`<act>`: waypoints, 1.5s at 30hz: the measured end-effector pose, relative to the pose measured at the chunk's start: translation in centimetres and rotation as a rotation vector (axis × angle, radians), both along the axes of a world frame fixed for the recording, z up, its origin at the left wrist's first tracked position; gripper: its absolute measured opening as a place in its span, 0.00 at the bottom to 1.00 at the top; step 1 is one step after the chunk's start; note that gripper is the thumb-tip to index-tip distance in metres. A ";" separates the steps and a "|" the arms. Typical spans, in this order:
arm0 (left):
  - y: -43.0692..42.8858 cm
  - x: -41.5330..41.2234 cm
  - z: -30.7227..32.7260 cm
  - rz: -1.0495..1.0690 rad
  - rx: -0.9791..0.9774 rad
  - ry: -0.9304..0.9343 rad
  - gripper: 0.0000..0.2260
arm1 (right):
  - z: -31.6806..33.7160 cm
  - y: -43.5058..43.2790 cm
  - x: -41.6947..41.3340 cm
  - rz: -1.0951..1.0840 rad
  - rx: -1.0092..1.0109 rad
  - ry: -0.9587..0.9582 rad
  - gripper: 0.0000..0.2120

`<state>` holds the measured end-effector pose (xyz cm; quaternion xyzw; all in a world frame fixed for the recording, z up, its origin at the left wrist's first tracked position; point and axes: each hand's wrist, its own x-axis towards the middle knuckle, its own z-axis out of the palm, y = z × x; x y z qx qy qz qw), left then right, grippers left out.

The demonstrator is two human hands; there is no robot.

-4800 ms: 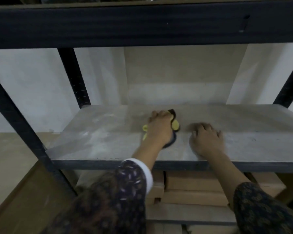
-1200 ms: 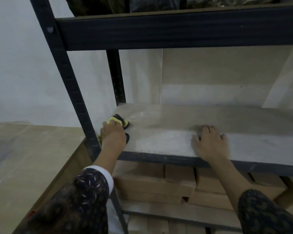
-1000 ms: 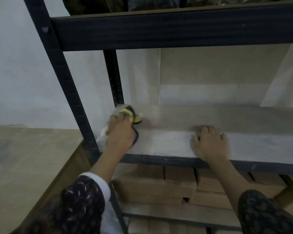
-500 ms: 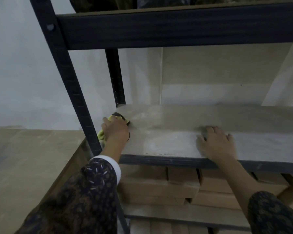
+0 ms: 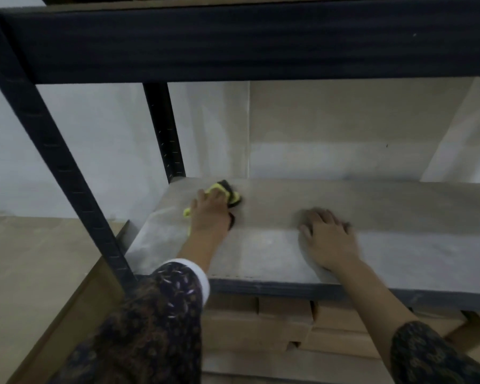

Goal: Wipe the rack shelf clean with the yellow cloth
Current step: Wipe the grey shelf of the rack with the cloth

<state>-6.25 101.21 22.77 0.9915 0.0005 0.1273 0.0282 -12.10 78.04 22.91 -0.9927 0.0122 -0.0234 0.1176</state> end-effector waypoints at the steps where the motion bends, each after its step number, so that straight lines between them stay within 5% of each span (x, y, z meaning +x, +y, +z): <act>1: 1.6 0.2 0.1 0.064 0.021 0.011 0.18 | 0.1 0.1 0.1 0.006 0.003 0.005 0.24; 8: 8.3 0.4 2.1 0.478 -0.025 0.055 0.18 | 0.8 -0.9 1.7 0.027 0.047 0.018 0.27; 13: -0.1 1.4 3.9 0.104 -0.190 -0.084 0.18 | 0.1 -0.7 3.0 0.030 0.079 -0.016 0.24; 16: -7.1 2.7 2.6 -0.165 -0.143 -0.014 0.20 | -0.9 -0.4 3.1 0.030 0.085 -0.098 0.20; 20: -11.8 3.7 0.2 -0.235 -0.016 0.006 0.18 | -1.6 -0.3 3.3 0.011 0.096 -0.134 0.22; 31: -1.6 8.0 0.3 0.103 -0.009 0.012 0.15 | -1.4 -0.9 3.2 0.036 0.097 -0.121 0.22; 42: 9.2 2.0 1.9 0.465 0.028 0.100 0.17 | -1.3 -0.6 2.9 0.029 0.076 -0.107 0.22; 45: 7.4 0.7 2.5 0.409 0.048 -0.007 0.19 | -1.4 -0.5 3.1 0.021 0.062 -0.097 0.23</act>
